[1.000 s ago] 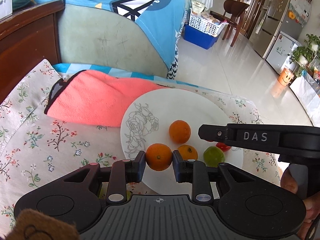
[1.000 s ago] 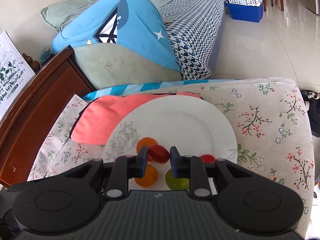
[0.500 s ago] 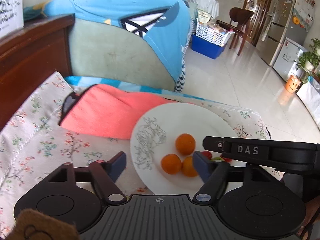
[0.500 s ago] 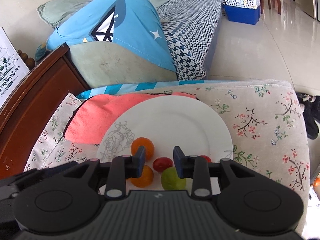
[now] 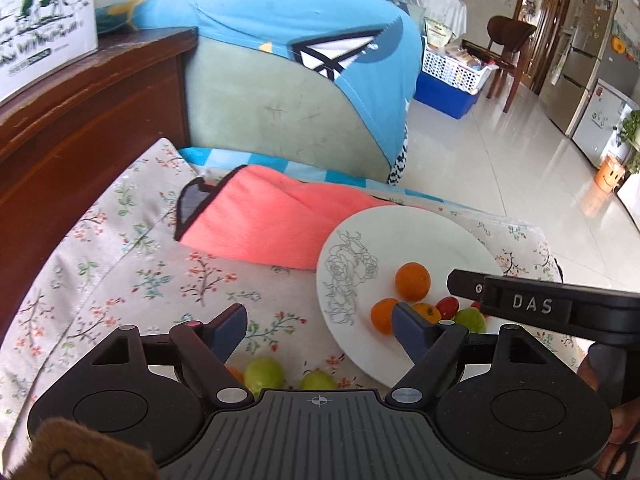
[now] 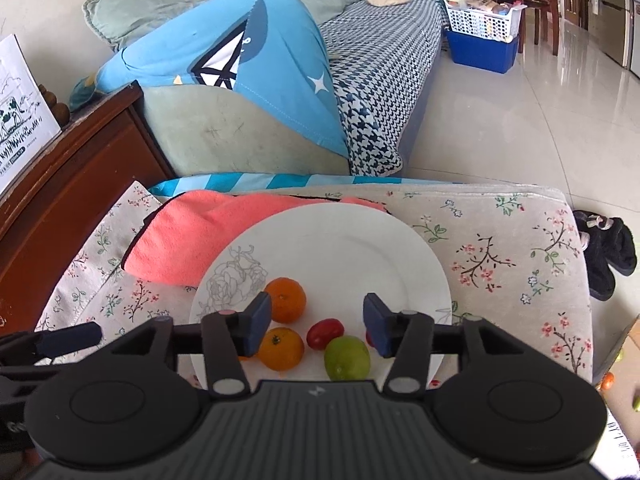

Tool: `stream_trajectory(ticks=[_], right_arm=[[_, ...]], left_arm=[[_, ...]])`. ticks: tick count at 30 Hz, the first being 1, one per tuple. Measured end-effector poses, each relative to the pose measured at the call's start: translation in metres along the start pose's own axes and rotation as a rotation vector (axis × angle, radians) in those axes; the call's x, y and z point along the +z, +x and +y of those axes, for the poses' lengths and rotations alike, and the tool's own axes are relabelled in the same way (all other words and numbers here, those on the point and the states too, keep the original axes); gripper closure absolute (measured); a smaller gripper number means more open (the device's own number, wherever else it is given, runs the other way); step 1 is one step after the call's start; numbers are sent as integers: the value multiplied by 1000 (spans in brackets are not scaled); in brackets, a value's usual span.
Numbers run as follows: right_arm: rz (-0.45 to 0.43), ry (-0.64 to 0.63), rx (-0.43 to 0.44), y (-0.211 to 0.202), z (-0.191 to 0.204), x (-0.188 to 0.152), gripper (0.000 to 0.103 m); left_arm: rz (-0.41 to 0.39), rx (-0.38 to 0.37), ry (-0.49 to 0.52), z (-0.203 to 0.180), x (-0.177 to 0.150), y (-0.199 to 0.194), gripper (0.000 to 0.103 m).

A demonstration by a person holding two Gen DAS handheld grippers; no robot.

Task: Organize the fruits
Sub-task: 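Withdraw both tools from the plate back to the fruit pile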

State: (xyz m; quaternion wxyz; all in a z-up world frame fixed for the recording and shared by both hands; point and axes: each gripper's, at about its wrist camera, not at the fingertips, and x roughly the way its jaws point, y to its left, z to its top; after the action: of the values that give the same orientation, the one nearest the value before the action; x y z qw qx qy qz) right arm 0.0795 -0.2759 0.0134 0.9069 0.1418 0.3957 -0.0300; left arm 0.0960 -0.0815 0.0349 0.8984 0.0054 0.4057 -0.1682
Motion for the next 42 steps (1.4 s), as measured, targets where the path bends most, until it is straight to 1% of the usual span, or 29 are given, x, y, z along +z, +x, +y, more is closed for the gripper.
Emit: stream_trajectory(ticks=[4, 6, 8, 12, 16, 18, 20, 26, 28, 30, 32, 35, 36, 39, 42], right_arm=[[-9, -17, -11, -6, 7, -4, 44], [-17, -28, -6, -9, 11, -6, 42], [-26, -32, 7, -14, 15, -9, 40], [-35, -71, 51, -24, 23, -19, 34], [-9, -127, 88, -29, 31, -32, 34], [11, -146, 121, -32, 35, -37, 34], [11, -168, 131, -37, 40, -44, 34], [23, -224, 190, -44, 59, -66, 34], [30, -242, 210, -43, 66, -74, 37], [42, -254, 225, -39, 71, -79, 44], [54, -268, 234, -35, 76, -84, 49], [68, -273, 238, -26, 79, -89, 58], [76, -266, 241, -23, 80, -90, 61], [88, -251, 245, -16, 80, -92, 66], [98, -240, 247, -11, 81, -93, 66]], left_arm=[[-30, 6, -27, 10, -1, -17, 22], [-52, 17, -24, 15, -3, -24, 18], [-66, 29, -22, 21, -6, -31, 17], [-58, 13, -36, 38, -11, -44, 17], [-53, 23, -64, 55, -17, -51, 14], [-37, 21, -88, 63, -20, -50, 14], [-23, 26, -109, 70, -24, -49, 14], [26, 40, -120, 81, -39, -43, 16], [42, 41, -127, 85, -43, -41, 17], [54, 47, -138, 88, -46, -39, 17], [60, 48, -153, 90, -48, -36, 18], [74, 34, -172, 91, -50, -32, 20], [81, 28, -176, 91, -51, -30, 22], [102, 20, -172, 88, -53, -24, 27], [107, 17, -174, 86, -54, -21, 27]])
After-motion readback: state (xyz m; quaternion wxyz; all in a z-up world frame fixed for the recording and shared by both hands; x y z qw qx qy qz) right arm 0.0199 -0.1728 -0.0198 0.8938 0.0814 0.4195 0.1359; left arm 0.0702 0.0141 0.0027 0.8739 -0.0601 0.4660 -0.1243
